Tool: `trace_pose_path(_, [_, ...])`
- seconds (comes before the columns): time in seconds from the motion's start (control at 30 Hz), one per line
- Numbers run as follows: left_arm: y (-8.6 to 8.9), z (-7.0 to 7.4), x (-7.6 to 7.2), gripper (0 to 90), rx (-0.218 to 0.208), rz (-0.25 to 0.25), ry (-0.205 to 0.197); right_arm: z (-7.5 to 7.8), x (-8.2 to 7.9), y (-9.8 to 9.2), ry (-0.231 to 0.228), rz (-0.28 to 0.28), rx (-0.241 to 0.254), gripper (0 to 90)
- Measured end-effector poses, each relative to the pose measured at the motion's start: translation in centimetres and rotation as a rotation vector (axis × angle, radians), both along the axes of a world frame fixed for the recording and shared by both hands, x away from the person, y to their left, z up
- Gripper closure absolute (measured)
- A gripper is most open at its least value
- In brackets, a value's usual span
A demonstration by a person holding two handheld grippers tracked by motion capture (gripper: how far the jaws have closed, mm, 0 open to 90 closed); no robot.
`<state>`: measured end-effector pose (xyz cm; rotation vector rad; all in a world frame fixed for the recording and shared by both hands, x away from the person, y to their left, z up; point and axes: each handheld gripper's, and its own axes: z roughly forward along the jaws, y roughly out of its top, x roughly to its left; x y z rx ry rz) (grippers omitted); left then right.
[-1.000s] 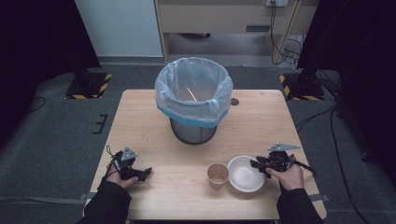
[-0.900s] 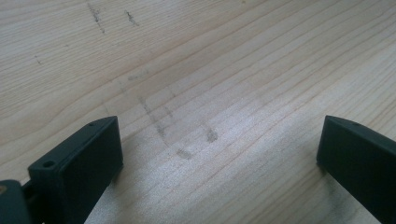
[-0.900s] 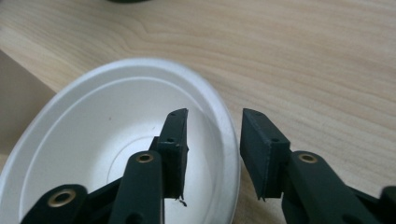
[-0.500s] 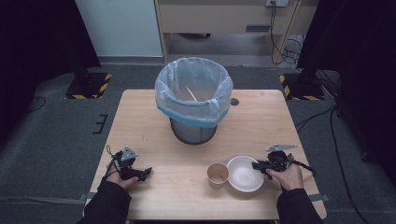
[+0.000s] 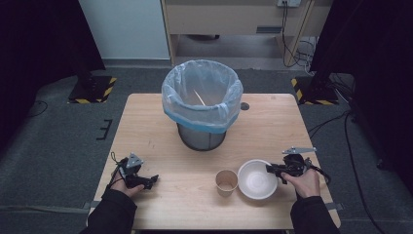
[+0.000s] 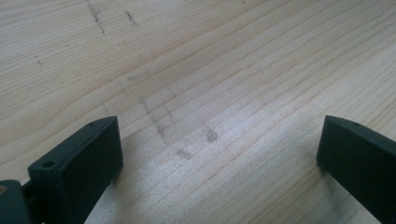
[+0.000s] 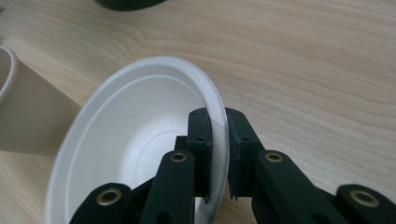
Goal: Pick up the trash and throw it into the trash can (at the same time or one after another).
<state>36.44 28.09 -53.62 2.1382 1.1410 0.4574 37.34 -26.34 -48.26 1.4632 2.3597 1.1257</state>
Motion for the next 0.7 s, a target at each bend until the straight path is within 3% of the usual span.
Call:
trace_pose_path(0.27, [0.0, 0.0, 0.0, 0.0, 0.000, 0.000, 0.000, 1.5, -0.2, -0.2, -0.071, -0.053, -0.012, 83.4])
trace_pose_path(0.43, [0.0, 0.0, 0.0, 0.0, 0.000, 0.000, 0.000, 2.8, -0.3, -0.4, -0.174, -0.105, -0.020, 83.4])
trace_pose_path(0.57, [0.0, 0.0, 0.0, 0.0, 0.000, 0.000, 0.000, 3.5, -0.4, -0.5, -0.217, -0.139, -0.004, 83.4])
trace_pose_path(0.7, [0.0, 0.0, 0.0, 0.0, 0.000, 0.000, 0.000, 4.7, -0.7, -1.0, -0.293, -0.202, 0.034, 83.4])
